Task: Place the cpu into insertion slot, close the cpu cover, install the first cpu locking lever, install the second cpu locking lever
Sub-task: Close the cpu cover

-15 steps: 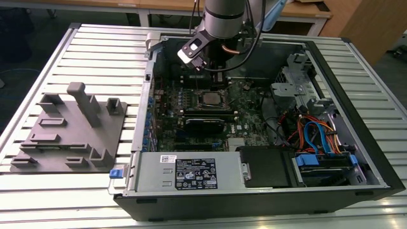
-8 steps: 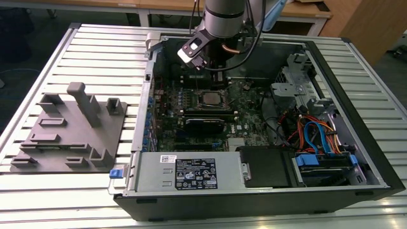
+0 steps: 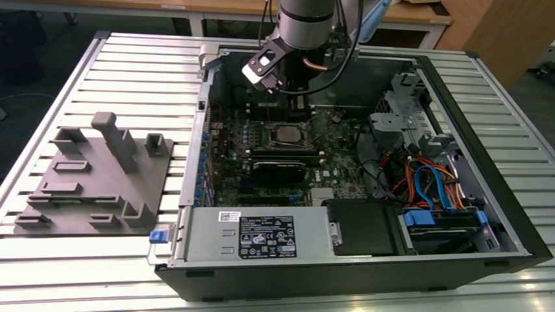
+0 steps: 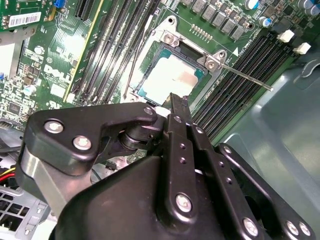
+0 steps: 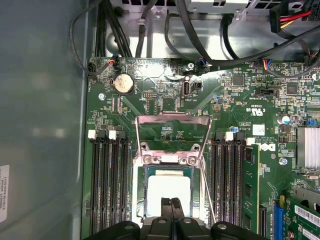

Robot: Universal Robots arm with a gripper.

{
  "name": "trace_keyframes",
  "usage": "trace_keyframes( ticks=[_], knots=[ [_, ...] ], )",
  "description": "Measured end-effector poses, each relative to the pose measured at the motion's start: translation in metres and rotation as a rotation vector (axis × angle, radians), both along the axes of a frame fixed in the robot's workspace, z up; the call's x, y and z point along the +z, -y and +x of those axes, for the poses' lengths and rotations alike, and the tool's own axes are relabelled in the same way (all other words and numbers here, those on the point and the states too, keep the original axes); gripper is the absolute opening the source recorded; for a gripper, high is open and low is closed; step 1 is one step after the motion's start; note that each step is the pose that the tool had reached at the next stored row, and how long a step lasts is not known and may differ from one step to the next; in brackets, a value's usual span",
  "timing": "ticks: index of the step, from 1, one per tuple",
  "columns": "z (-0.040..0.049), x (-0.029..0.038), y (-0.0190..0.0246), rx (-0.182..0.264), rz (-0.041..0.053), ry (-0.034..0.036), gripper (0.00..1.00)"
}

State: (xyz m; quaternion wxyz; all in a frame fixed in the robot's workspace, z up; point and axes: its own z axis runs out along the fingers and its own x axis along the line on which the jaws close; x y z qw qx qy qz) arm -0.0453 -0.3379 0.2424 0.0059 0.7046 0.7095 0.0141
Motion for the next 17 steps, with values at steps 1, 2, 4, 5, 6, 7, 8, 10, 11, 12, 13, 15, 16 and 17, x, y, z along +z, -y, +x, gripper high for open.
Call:
trace_keyframes(
  ticks=[1,2,4,5,6,7,8,10,11,12,13,15,16,17],
  knots=[
    [0.0,0.0,0.0,0.0,0.0,-0.0001,0.1],
    [0.0,0.0,0.0,0.0,0.0,0.0,0.1],
    [0.0,0.0001,0.0,0.0,0.0,-0.0001,0.1],
    [0.0,0.0002,0.0,0.0,0.0,0.0,0.1],
    [0.0,0.0003,0.0,0.0,-0.0001,-0.0001,0.1],
    [0.0,0.0006,0.0,0.0,-0.0004,-0.0002,0.1],
    [0.0,0.001,0.0,0.0,-0.0004,-0.0003,0.1],
    [0.0,0.002,0.0,0.0,0.0,-0.0001,0.1],
    [0.0,0.0028,0.0,0.0,-0.0001,-0.0001,0.1],
    [0.0,0.0035,0.0,0.0,0.0,-0.0001,0.1],
    [0.0,0.0044,0.0,0.0,0.0,-0.0001,0.1],
    [0.0,0.0063,0.0,0.0,-0.0001,-0.0001,0.1],
    [0.0,0.0072,0.0,0.0,0.0,0.0,0.1],
    [0.0,0.0082,0.0,0.0,0.0,-0.0001,0.1]
  ],
)
